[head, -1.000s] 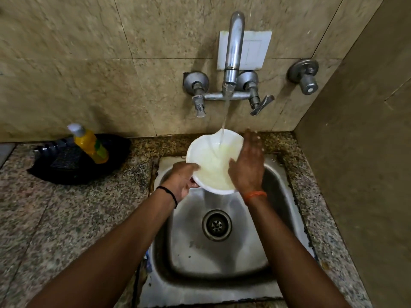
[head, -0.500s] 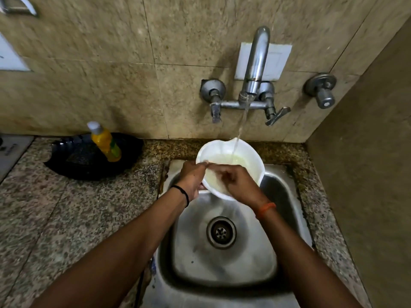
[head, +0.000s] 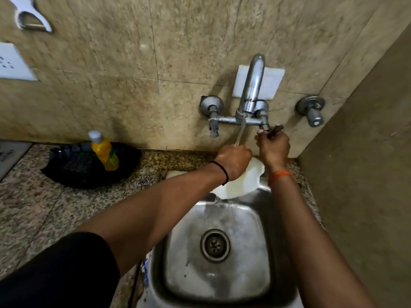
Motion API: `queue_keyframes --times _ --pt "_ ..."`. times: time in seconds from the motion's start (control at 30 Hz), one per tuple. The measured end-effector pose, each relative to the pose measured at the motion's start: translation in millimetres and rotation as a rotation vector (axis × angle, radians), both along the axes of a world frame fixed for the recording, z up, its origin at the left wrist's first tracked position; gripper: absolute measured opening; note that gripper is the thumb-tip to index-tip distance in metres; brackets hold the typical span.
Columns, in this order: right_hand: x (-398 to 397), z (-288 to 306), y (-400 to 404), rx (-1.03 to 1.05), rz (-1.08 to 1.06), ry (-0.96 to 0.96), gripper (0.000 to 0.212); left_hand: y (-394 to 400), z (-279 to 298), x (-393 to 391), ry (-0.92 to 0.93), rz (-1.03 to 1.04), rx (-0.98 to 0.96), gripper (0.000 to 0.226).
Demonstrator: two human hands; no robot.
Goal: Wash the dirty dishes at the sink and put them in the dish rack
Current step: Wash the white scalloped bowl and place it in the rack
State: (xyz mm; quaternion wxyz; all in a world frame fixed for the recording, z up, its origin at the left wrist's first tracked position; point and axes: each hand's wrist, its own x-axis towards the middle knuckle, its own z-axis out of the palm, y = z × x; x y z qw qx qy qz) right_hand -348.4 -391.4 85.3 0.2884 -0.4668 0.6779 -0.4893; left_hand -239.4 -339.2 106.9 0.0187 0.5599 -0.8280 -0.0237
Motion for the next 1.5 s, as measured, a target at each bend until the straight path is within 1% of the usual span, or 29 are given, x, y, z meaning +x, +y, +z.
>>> queue_keyframes --times 0.03,0.1,0.17,0.23,0.33,0.4,0.43,0.5,0.6,0.67,0.7,0.73,0.77,0.8,0.83,0.87,0.9,0.97,1.0,1.03,1.07,1.1,1.17,1.2,1.23,1.3,1.37,1.4,1.5 --pt "2.8 1.7 -0.7 0.016 -0.014 0.036 0.038 0.7 0.4 1.5 -0.043 -0.032 -0.026 0.029" --pt "7.2 7.8 5.1 -0.008 -0.028 0.115 0.027 3.6 3.6 7.5 -0.07 -0.045 -0.05 0.029" --pt "11.6 9.6 12.0 -0.041 -0.037 0.292 0.021 8.0 7.6 14.3 -0.048 -0.021 -0.052 0.027" --pt "13.8 11.0 18.3 -0.051 -0.066 0.456 0.025 13.3 12.2 18.7 -0.029 0.002 -0.058 0.025" --pt "14.8 11.3 24.3 0.015 -0.073 0.625 0.034 20.6 15.9 23.4 -0.019 0.007 -0.078 0.023" --pt "10.4 14.0 29.8 0.046 -0.038 0.649 0.038 25.6 14.8 28.0 -0.011 -0.004 -0.087 0.024" --pt "7.1 13.2 33.8 0.087 0.003 0.626 0.041 28.4 13.5 31.5 -0.009 -0.022 -0.096 0.027" --pt "2.7 7.4 46.6 0.256 0.184 0.484 0.047 33.5 8.7 42.8 -0.021 -0.093 -0.111 0.034" --pt "-0.2 -24.8 77.2 0.659 0.541 0.083 0.04 46.5 3.4 68.3 0.016 -0.278 -0.112 0.044" --pt "5.8 -40.0 100.9 0.808 0.663 -0.109 0.031 60.4 7.2 84.1 0.04 -0.415 -0.116 0.043" --pt "10.0 -47.5 110.9 0.838 0.698 -0.226 0.027 67.0 9.9 91.3 0.046 -0.481 -0.135 0.041" --pt "17.2 -53.8 121.9 0.892 0.723 -0.367 0.029 74.9 12.7 100.3 0.054 -0.532 -0.174 0.04" --pt "24.2 -59.5 132.6 0.936 0.759 -0.523 0.036 82.6 15.6 109.5 0.053 -0.562 -0.217 0.04" --pt "34.0 -59.3 144.8 0.967 0.824 -0.67 0.048 90.1 17.6 120.1 0.046 -0.571 -0.249 0.04" --pt "43.9 -63.2 152.8 0.989 0.898 -0.781 0.058 97.5 21.7 132.3 0.039 -0.562 -0.272 0.039" --pt "55.4 -64.1 158.3 0.977 0.951 -0.843 0.063 102.9 23.6 145.3 0.042 -0.548 -0.293 0.038" --pt "70.4 -60.0 163.4 0.984 0.962 -0.896 0.064 110.5 24.2 163.2 0.053 -0.519 -0.321 0.038" --pt "101.2 -56.1 167.4 0.977 0.901 -0.983 0.051 127.6 22.4 202.7 0.078 -0.428 -0.391 0.037" --pt "116.5 -56.4 167.1 0.947 0.868 -1.01 0.045 137.6 19.1 225.0 0.086 -0.355 -0.43 0.035" --pt "128.7 -54.6 166.8 0.9 0.824 -1.049 0.043 146.4 13.5 245.0 0.093 -0.267 -0.468 0.035" --pt "143.9 -51.9 168.2 0.855 0.841 -1.088 0.043 160.1 9.6 265.7 0.092 -0.149 -0.497 0.035" --pt "158.5 -46.7 170.4 0.834 0.887 -1.095 0.048 171.8 3.6 284.0 0.088 -0.033 -0.51 0.037" --pt "193.6 -38.6 173.4 0.801 0.975 -1.054 0.074 200.4 -4.4 320.3 0.081 0.19 -0.487 0.044" --pt "208.4 -33.6 176.2 0.786 1.0 -1.023 0.083 211.8 -9.1 334.1 0.078 0.288 -0.458 0.048" --pt "228.5 -29.3 178.7 0.771 1.035 -0.987 0.086 227.2 -11.3 350.9 0.068 0.39 -0.433 0.051" --pt "261.9 -24.3 184.8 0.71 1.084 -0.891 0.076 253.9 -15.2 378.8 0.124 0.594 -0.345 0.053" --pt "293.6 -19.8 190.3 0.605 1.09 -0.786 0.066 274.3 -20.9 407.2 0.201 0.778 -0.286 0.05" --pt "312.6 -18.9 193.8 0.555 1.079 -0.734 0.063 284.5 -24.6 425.1 0.198 0.853 -0.271 0.05" --pt "367.1 -14.9 205.4 0.468 1.001 -0.683 0.051 306.3 -30.5 474.1 0.195 0.962 -0.25 0.05"
